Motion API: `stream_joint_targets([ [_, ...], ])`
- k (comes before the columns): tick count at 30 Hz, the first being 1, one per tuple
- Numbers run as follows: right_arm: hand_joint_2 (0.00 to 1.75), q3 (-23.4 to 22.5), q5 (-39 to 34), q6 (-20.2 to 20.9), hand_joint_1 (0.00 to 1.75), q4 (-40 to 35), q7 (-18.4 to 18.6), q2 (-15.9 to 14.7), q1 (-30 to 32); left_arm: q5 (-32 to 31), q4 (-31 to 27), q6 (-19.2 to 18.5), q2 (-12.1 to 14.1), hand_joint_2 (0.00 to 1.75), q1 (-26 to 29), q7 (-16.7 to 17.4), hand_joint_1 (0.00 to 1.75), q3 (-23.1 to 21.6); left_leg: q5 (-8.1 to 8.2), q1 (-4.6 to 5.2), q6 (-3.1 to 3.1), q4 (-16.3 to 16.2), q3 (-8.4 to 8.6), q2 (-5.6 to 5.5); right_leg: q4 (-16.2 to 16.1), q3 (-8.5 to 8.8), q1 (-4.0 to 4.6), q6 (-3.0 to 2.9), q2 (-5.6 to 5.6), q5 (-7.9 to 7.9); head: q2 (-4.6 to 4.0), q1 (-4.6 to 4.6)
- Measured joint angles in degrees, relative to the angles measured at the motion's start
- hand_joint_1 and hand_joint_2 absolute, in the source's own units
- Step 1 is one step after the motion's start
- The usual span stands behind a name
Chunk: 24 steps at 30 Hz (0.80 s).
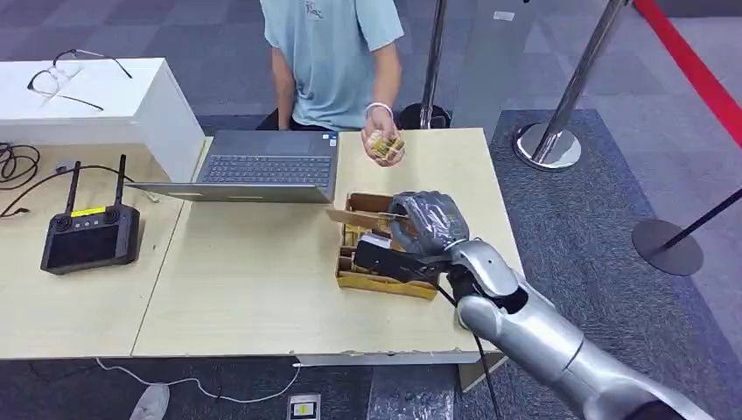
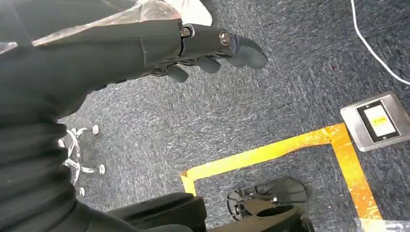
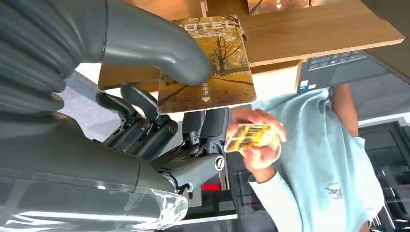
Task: Pass the card to the sensor for recognition and then transmit it.
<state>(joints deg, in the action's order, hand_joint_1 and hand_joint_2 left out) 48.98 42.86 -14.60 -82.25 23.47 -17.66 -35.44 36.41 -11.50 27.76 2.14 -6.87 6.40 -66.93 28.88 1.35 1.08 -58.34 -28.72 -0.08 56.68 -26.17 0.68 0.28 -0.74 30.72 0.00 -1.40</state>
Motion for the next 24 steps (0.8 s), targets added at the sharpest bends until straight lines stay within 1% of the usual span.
stream_joint_targets([
  [15, 1.75, -1.38, 1.01, -0.07, 1.75, -2.25, 1.77, -0.74, 0.08, 0.02, 0.00, 0.35, 0.00, 1.75, 0.05, -0.33, 0.00, 0.00, 0.00, 0.00, 0.00, 0.00, -0.01, 0.00, 0.00, 0.00, 0.00, 0.00, 0.00, 0.00, 0.00, -0.02],
  [24, 1.75, -1.66, 1.03, 0.70, 1.75, -2.71, 2.10, -0.85, -2.32, -0.24, 0.00, 0.35, 0.00, 1.75, 0.04, -0.24, 0.00, 0.00, 0.00, 0.00, 0.00, 0.00, -0.01, 0.00, 0.01, 0.01, 0.00, 0.00, 0.00, 0.00, 0.00, 0.00],
])
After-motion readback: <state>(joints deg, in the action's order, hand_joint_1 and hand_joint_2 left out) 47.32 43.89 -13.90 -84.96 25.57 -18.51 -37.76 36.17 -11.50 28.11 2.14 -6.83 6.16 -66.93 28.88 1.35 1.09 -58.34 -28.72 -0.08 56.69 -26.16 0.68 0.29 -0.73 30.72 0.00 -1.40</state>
